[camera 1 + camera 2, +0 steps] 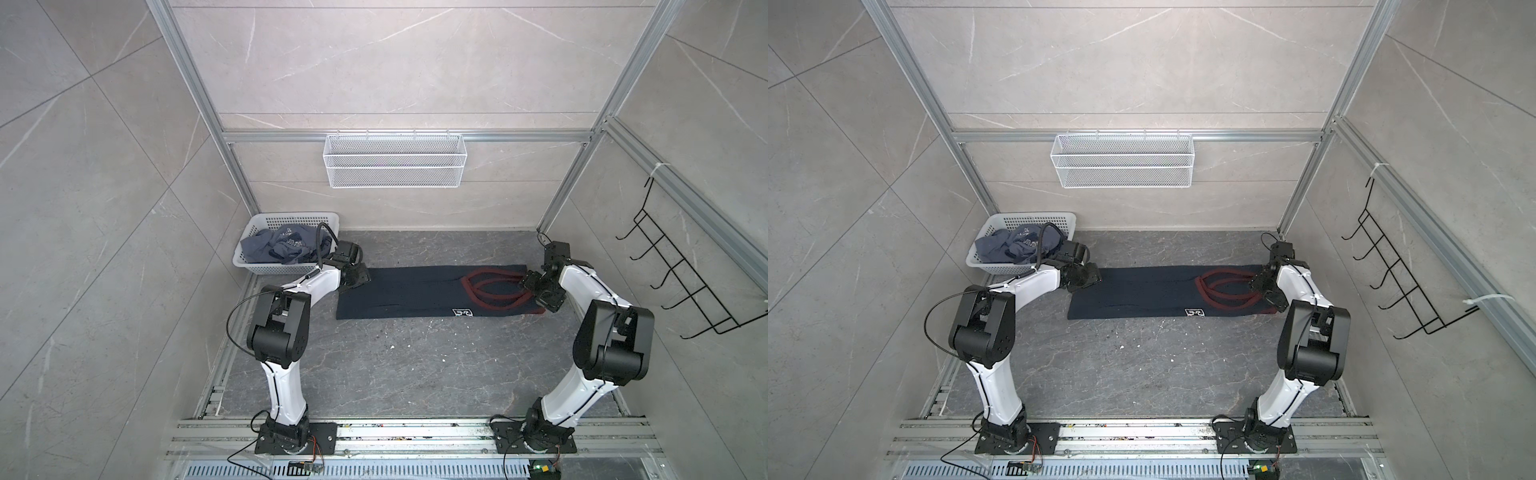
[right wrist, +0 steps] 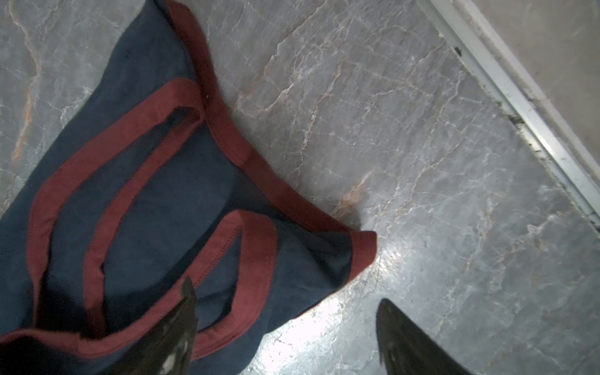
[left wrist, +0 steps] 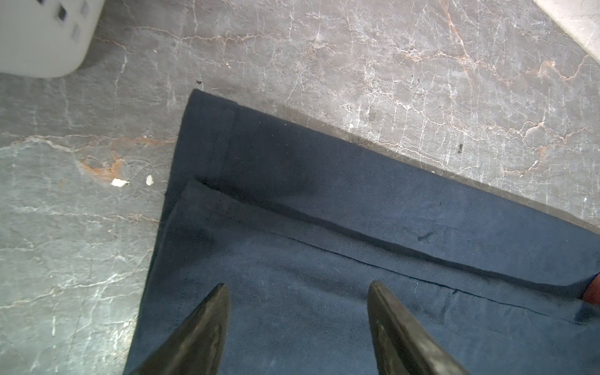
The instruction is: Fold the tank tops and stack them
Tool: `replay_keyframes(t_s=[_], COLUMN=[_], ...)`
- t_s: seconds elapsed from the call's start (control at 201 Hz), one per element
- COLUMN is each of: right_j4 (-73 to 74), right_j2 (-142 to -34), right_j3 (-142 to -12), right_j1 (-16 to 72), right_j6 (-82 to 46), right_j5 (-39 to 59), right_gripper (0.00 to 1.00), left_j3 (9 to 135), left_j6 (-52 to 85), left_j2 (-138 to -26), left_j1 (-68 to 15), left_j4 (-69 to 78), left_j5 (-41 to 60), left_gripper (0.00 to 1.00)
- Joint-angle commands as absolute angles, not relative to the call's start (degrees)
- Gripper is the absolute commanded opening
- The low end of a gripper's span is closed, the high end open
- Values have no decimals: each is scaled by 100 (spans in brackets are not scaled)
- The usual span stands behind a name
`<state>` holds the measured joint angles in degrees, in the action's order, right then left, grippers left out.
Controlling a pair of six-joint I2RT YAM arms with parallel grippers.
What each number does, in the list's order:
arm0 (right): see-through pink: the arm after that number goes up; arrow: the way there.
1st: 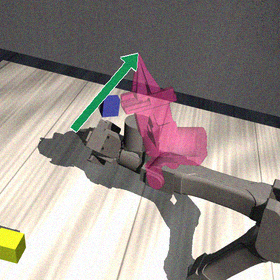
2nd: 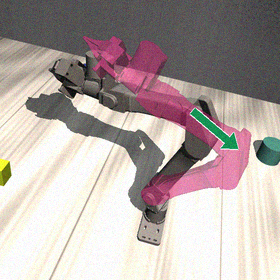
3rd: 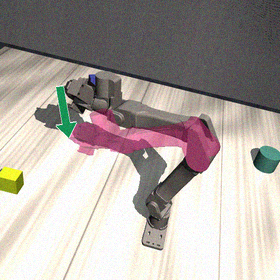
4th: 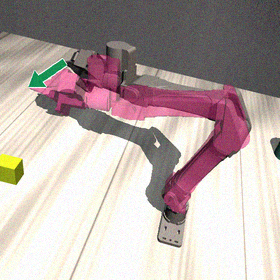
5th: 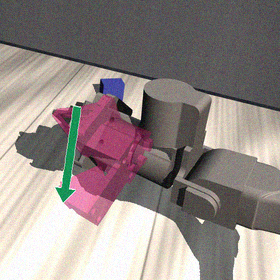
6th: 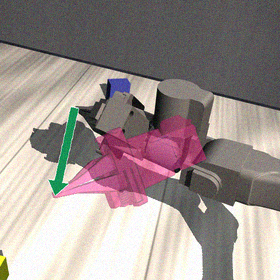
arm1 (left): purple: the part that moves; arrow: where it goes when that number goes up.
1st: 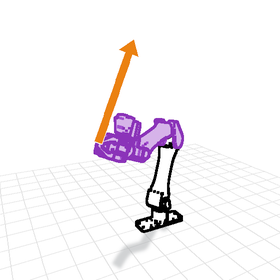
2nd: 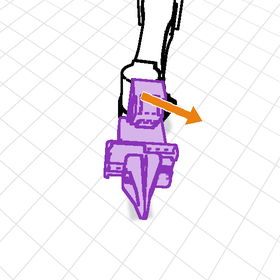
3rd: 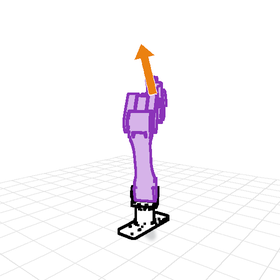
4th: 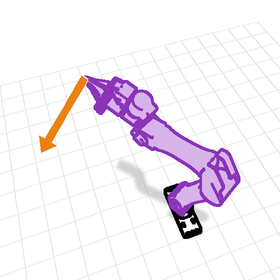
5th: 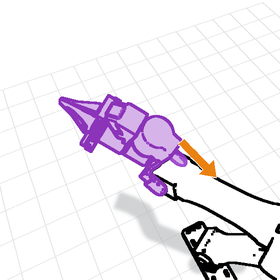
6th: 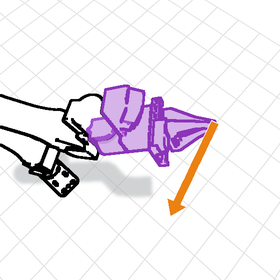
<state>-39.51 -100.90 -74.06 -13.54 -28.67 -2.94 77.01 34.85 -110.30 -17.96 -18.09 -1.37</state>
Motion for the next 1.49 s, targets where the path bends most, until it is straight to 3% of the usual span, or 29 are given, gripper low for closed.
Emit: replay_keyframes(t_s=[0.0,0.169,0.463,0.642,0.811,1.035,1.2,1.488], right_j4=[-3736,-2972,-2213,-2380,-2919,-3268,-3603,-3729], right_j2=[-9663,-9324,-10313,-11110,-11762,-11903,-11262,-9984], right_j3=[-7229,-6757,-6921,-7439,-8006,-8317,-8283,-7313], right_j1=[-1355,-583,774,845,782,621,622,846], right_j6=[-2735,-2606,-3035,-3019,-2941,-2851,-2612,-2859], right_j5=[80,1413,2145,2107,1196,817,475,261], right_gripper=[85,77,59,49,46,54,69,74], left_j3=[7721,7566,7630,7699,7743,7713,7872,8591], left_j6=[3311,3334,3332,3285,3232,3159,2956,2358], left_j2=[-10776,-10744,-11057,-11316,-11580,-11742,-11506,-11012], left_j1=[-1759,-1767,-1764,-1763,-1740,-1730,-1748,-2176], left_j4=[-1840,-1574,-1502,-1513,-1575,-1700,-2007,-2537], left_j5=[-116,29,334,278,97,11,-215,-310], left_gripper=[70,70,68,68,68,68,68,70])
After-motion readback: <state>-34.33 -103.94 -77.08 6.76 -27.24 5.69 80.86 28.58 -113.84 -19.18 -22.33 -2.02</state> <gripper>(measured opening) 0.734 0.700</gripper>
